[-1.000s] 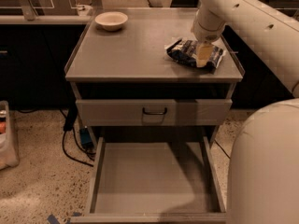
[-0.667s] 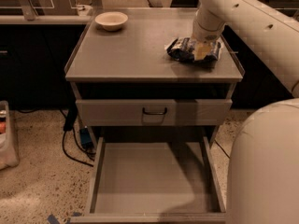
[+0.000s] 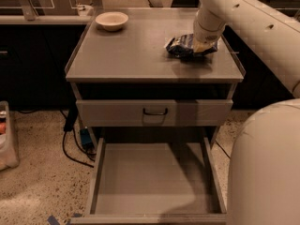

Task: Place blue chip bag into middle drawer

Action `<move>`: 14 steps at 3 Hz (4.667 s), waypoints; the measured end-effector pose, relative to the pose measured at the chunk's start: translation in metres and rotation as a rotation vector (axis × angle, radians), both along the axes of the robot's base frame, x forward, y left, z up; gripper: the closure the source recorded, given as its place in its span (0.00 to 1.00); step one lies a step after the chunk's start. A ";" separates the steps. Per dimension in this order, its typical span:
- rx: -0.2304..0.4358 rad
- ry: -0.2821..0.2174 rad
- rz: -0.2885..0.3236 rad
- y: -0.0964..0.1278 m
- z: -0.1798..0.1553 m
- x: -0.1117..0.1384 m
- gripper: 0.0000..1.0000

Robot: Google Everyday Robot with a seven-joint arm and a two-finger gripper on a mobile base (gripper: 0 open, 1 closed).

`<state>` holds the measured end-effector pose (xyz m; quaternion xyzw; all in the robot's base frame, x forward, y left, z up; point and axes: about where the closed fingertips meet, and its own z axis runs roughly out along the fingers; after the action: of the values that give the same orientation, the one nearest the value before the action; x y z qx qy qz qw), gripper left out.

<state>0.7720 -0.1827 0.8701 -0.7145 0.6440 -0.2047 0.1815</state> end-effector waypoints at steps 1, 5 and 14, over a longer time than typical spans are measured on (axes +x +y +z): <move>0.000 0.000 0.000 0.000 0.000 0.000 1.00; 0.000 0.000 0.000 0.000 0.000 0.000 0.27; -0.108 0.064 -0.028 -0.023 -0.021 0.051 0.23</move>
Offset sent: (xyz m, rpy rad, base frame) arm 0.0000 0.0000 0.0000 0.0000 0.0000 0.0000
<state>0.8235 -0.2056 0.8486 -0.7203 0.6474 -0.2187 0.1193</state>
